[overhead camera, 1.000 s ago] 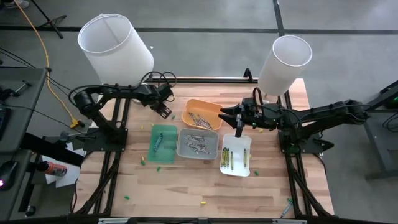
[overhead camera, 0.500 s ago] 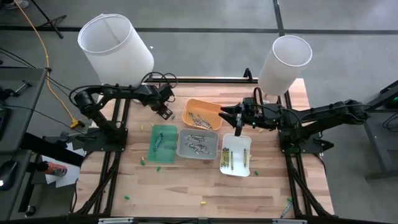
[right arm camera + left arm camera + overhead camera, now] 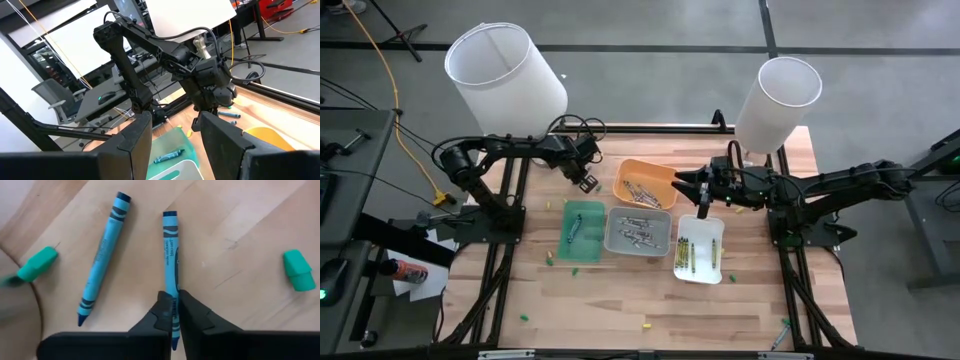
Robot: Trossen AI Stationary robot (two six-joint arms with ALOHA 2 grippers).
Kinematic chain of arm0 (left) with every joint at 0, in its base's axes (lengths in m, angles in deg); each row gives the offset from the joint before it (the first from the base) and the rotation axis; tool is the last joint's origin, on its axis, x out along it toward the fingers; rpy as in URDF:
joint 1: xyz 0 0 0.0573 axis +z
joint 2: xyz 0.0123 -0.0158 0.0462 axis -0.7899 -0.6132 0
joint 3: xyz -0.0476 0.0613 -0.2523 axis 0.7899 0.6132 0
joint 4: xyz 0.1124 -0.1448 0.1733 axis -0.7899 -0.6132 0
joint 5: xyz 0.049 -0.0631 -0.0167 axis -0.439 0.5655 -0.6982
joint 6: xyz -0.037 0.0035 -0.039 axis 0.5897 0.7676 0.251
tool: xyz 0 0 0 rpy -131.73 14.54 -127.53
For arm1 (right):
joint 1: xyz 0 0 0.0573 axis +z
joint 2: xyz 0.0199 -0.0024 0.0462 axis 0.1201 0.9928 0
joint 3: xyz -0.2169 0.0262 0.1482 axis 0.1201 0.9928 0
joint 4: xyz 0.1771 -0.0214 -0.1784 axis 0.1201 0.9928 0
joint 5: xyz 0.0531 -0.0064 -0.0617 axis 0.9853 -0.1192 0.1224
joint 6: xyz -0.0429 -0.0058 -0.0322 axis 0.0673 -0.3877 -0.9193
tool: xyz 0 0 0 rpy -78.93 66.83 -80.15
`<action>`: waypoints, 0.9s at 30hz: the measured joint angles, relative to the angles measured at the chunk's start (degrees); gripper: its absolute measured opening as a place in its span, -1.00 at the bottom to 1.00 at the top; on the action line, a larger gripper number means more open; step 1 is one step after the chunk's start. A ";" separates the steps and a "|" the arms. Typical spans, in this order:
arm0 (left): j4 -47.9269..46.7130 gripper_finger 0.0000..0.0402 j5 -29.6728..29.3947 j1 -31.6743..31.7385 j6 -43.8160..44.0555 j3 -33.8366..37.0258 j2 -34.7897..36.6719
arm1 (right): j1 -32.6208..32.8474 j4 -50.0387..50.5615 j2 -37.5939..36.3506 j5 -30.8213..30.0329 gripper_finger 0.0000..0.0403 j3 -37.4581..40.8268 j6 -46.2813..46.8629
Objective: Sort crayons
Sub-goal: Put the blue crayon into the light blue bin
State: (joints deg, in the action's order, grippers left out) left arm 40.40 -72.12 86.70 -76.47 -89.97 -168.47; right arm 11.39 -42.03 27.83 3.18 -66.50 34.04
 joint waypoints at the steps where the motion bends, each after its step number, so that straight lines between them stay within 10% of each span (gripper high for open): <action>1: -0.02 -0.95 0.21 -0.04 0.00 0.00 0.05 | 0.00 0.00 0.00 0.00 -0.20 0.00 0.00; 16: 2.36 -1.00 6.70 -3.08 1.85 0.42 23.18 | 0.00 0.44 0.00 0.07 -0.20 0.00 -0.44; 27: 20.72 -1.00 3.77 -19.08 4.92 0.37 43.76 | 0.00 0.43 0.00 0.53 -0.20 0.00 -0.44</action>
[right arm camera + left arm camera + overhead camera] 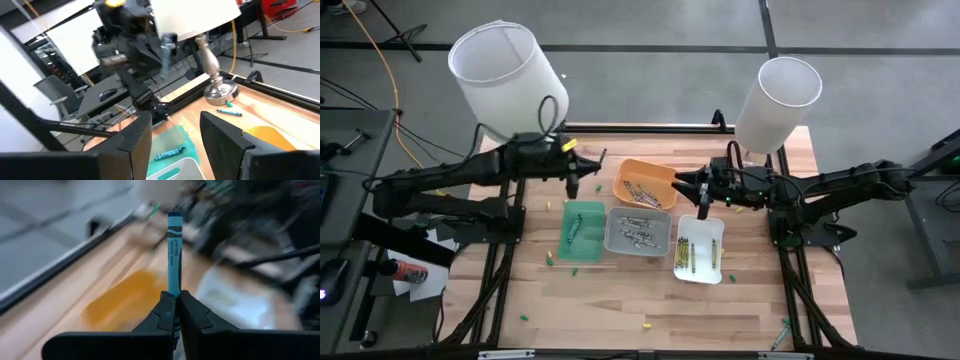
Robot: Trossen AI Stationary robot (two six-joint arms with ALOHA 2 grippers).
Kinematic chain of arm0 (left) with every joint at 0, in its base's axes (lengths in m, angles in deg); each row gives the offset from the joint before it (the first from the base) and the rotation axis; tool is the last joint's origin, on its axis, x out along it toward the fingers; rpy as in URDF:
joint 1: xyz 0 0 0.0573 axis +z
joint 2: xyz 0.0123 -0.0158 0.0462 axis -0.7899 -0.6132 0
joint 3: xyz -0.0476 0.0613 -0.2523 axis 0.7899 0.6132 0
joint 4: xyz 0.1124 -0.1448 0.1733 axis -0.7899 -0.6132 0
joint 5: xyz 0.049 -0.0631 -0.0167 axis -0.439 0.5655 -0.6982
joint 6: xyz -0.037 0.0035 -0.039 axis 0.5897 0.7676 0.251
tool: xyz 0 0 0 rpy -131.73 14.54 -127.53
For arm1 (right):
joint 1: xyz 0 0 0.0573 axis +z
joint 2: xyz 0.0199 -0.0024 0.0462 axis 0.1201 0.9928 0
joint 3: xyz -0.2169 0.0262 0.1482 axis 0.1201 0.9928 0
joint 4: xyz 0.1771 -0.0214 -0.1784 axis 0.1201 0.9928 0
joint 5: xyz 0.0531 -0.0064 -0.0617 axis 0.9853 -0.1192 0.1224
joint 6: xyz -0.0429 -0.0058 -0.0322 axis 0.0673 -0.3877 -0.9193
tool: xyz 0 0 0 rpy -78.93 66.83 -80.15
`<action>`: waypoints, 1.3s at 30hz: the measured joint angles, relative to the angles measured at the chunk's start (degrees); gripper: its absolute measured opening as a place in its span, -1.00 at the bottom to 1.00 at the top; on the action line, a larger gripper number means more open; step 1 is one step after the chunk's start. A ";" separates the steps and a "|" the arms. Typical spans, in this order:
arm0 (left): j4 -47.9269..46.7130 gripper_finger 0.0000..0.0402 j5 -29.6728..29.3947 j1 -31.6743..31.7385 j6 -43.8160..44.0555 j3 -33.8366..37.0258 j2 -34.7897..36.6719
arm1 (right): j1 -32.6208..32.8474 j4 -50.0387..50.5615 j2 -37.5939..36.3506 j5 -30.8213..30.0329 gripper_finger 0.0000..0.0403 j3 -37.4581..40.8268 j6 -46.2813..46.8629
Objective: Sort crayons
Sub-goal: Put the blue crayon into the light blue bin
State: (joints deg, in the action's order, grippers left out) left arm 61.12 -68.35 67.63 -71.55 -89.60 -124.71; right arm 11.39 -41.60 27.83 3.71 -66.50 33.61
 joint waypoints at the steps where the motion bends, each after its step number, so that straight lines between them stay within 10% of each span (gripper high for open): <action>1: 2.43 -1.00 -0.26 -1.85 0.01 0.00 0.82 | 0.00 -0.10 0.00 0.60 -0.20 0.00 0.00; 13: 17.10 -1.00 -11.68 -21.26 -1.59 -0.11 -1.17 | 2.75 -11.23 -0.02 10.22 -0.20 -0.02 -10.98; 30: 18.10 -1.00 -11.53 -22.80 1.24 -0.11 -3.04 | 3.02 -11.33 -0.04 8.48 -0.20 -0.02 -11.58; 39: -9.89 -1.00 -12.16 -28.43 23.68 -0.11 -3.38 | 3.02 -9.91 -0.04 5.25 -0.20 -0.02 -10.99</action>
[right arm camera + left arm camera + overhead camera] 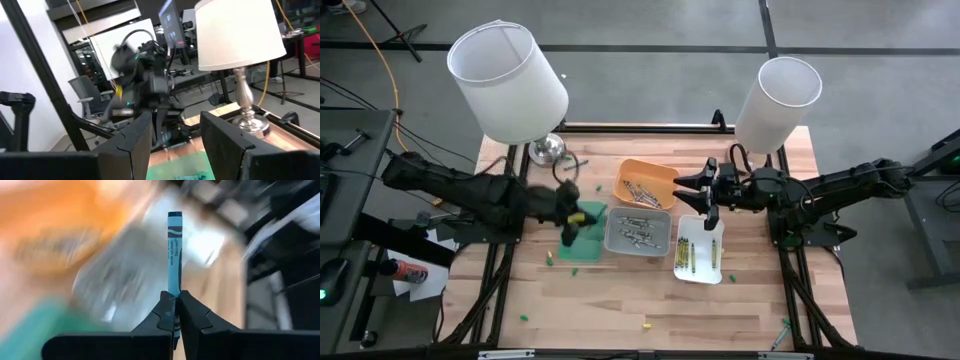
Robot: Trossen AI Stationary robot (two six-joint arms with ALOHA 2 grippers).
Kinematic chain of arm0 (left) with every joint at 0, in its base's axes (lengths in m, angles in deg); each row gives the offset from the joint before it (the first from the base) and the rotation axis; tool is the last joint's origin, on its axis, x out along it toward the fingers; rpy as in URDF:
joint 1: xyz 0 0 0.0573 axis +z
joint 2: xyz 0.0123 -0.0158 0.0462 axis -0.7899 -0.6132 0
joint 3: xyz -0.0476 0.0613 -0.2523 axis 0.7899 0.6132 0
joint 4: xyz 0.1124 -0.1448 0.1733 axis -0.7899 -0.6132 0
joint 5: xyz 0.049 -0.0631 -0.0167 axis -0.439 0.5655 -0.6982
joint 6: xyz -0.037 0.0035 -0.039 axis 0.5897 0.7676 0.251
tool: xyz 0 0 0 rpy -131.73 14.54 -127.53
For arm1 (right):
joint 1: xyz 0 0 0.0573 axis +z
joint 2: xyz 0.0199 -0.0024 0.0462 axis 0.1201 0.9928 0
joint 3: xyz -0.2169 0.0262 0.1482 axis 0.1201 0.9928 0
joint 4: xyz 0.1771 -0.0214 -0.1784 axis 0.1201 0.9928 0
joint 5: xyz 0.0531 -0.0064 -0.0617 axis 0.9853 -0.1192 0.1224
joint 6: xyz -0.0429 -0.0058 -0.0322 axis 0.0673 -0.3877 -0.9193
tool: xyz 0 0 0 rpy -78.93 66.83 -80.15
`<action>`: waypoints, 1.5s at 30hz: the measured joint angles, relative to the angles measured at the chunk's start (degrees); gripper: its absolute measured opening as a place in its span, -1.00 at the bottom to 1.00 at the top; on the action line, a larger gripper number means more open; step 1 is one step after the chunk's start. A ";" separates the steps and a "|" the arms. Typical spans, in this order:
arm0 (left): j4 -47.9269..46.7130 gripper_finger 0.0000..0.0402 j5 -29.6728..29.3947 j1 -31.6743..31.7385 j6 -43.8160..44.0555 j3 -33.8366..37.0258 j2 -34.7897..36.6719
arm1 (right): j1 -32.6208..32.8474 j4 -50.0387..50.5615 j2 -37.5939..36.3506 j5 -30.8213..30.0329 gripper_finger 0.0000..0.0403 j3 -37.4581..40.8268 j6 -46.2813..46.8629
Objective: Sort crayons
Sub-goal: Put the blue crayon into the light blue bin
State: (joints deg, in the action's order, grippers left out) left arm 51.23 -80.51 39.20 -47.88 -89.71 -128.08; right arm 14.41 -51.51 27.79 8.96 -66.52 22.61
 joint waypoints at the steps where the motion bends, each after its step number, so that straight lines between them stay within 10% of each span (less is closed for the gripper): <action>1: -4.32 -1.00 -1.10 -1.35 3.51 0.00 -0.40 | 0.00 0.32 -0.01 -0.27 -0.20 0.00 0.01; 7: -18.21 -1.00 -8.68 -7.25 25.27 4.40 -2.12 | -0.02 2.61 0.02 -2.69 -0.20 0.00 -0.13; 14: -9.91 -1.00 -6.11 -5.59 39.86 11.30 -6.68 | -0.08 2.94 0.04 -6.39 -0.20 0.00 -0.15; 30: -9.55 -1.00 -2.41 -4.63 40.95 5.22 -27.62 | -0.39 4.91 1.13 -6.39 -0.20 -0.04 0.94; 45: -13.12 -1.00 -0.10 -4.24 39.38 5.03 -32.28 | -0.42 4.80 2.90 -5.78 -0.20 -0.02 2.45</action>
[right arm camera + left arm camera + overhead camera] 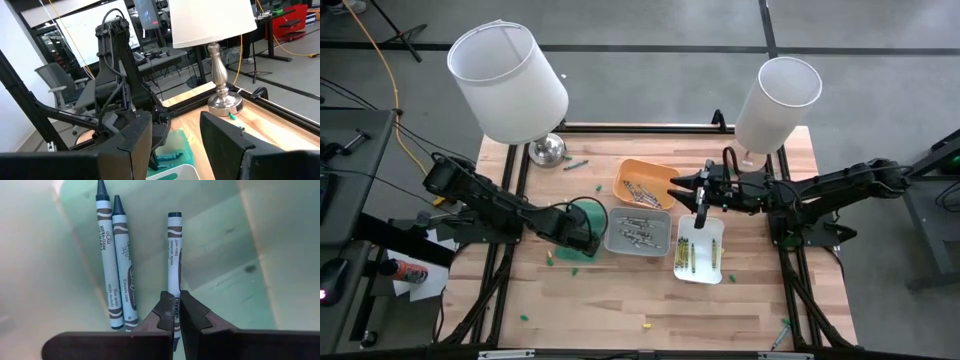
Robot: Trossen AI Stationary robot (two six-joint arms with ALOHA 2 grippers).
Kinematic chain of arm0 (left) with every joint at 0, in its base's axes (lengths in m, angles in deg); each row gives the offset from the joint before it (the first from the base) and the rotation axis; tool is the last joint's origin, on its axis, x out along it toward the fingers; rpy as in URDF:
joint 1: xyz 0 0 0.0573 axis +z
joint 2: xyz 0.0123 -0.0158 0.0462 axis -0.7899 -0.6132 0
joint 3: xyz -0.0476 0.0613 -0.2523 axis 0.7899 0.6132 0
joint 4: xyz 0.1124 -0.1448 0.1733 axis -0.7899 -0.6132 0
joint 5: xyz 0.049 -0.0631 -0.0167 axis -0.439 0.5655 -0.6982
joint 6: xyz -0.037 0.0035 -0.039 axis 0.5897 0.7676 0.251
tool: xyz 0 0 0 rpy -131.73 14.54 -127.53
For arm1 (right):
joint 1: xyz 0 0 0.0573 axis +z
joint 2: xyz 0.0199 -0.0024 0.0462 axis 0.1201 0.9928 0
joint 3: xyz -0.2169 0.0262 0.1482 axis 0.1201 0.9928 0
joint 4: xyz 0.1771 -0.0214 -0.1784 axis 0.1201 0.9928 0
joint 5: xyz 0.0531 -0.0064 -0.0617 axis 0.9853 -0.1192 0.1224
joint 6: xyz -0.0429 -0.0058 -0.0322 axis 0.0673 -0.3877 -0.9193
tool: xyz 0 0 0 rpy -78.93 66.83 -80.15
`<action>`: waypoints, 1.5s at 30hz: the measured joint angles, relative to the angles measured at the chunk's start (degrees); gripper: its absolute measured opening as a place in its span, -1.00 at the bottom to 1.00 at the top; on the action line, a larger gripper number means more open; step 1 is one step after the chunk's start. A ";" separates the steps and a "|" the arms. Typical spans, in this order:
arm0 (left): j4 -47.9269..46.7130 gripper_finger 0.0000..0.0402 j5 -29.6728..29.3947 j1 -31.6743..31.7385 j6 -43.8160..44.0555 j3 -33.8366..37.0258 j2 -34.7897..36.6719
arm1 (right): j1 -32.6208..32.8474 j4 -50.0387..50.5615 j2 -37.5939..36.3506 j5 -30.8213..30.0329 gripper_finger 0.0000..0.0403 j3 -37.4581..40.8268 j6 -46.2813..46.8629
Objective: Sort crayons
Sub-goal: Put the blue crayon into the light blue bin
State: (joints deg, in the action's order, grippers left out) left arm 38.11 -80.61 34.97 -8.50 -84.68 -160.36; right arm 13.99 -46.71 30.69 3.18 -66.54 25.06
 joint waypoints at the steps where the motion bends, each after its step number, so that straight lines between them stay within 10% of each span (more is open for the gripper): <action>1: 0.00 -1.00 -0.02 0.00 -0.02 0.02 0.00 | 0.00 0.02 0.00 0.01 -0.20 0.00 0.00; 22: -0.12 -0.38 -0.11 0.00 -0.17 0.08 1.14 | 0.00 0.04 0.00 0.08 -0.20 0.00 -0.02; 32: 0.90 -0.24 -4.90 1.23 -2.29 0.11 15.11 | 0.00 0.22 0.00 0.07 -0.20 0.00 -0.02; 39: 21.81 -0.28 -21.17 2.86 -30.43 0.11 33.13 | 0.01 -0.12 -0.02 0.09 -0.20 0.00 0.12; 45: 46.95 -0.28 -16.24 5.18 -60.46 0.03 41.82 | 0.02 -2.32 -0.02 1.97 -0.20 0.00 4.87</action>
State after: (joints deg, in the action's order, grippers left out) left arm 85.06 -96.85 40.14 -68.95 -84.65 -118.54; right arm 14.01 -49.03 30.67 5.15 -66.54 29.93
